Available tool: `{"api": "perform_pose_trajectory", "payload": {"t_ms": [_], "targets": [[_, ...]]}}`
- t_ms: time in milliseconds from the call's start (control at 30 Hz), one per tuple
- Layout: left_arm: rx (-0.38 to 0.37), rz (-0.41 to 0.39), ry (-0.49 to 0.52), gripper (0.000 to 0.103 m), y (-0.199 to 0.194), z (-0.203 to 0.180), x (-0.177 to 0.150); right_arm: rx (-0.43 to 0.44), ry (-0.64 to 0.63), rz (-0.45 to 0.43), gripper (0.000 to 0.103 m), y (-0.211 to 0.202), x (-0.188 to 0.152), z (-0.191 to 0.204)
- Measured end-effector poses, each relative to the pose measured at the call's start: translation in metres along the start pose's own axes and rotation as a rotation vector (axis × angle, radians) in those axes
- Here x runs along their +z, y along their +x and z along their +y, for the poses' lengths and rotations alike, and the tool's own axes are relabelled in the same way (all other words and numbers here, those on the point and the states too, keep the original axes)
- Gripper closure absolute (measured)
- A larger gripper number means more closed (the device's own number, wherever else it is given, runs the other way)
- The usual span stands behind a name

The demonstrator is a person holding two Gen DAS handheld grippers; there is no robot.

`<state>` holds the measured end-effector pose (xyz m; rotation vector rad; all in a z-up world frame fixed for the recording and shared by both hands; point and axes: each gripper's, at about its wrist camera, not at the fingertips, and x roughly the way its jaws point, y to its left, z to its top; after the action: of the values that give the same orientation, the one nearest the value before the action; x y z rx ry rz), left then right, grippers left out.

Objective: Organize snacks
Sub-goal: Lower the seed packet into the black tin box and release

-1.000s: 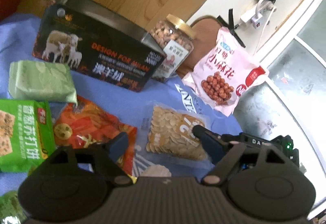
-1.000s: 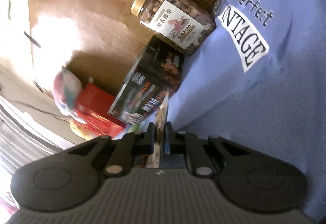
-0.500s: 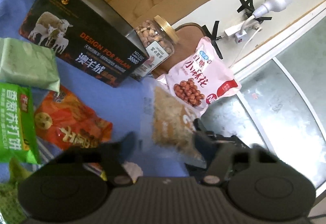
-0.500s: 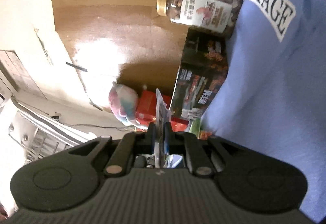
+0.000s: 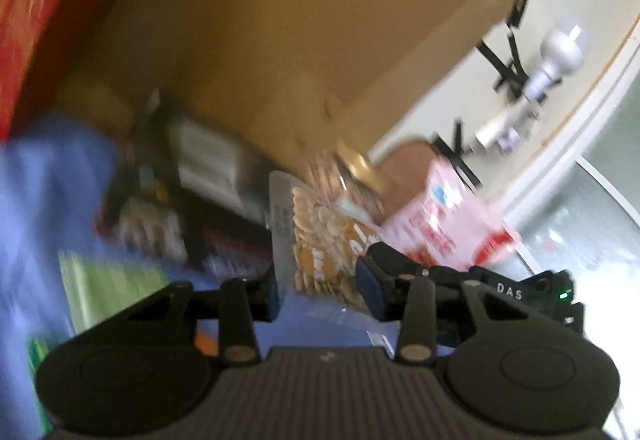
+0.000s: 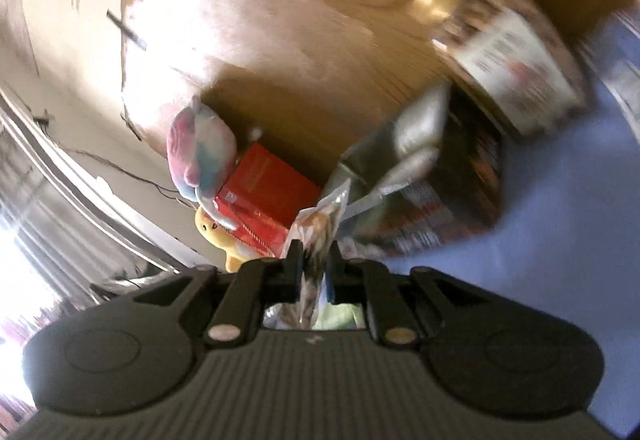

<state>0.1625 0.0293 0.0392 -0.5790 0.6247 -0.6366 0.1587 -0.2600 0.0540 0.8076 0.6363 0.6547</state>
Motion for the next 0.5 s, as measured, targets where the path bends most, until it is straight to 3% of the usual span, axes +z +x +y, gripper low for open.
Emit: {"api": "perform_pose_trajectory", "payload": {"t_ms": [167,300,433,467,500], "targets": [[0.120,-0.033,0.024,0.060,0.025,0.015,0.043,-0.085,-0.089,0.014,0.086,0.064,0.043,0.007],[0.224,-0.027,0.055,0.058,0.047,0.030,0.055,-0.169,-0.162,0.039,0.082,0.101,0.050,-0.002],[0.295,-0.027,0.096,0.049,0.059,0.035,0.051,-0.286,-0.259,0.052,0.064,0.126,0.042,-0.008],[0.309,-0.035,0.119,0.042,0.058,0.032,0.049,-0.330,-0.289,0.056,0.057,0.131,0.040,-0.008],[0.326,-0.046,0.134,0.033,0.057,0.029,0.048,-0.360,-0.327,0.059,0.056,0.135,0.037,-0.007]]}}
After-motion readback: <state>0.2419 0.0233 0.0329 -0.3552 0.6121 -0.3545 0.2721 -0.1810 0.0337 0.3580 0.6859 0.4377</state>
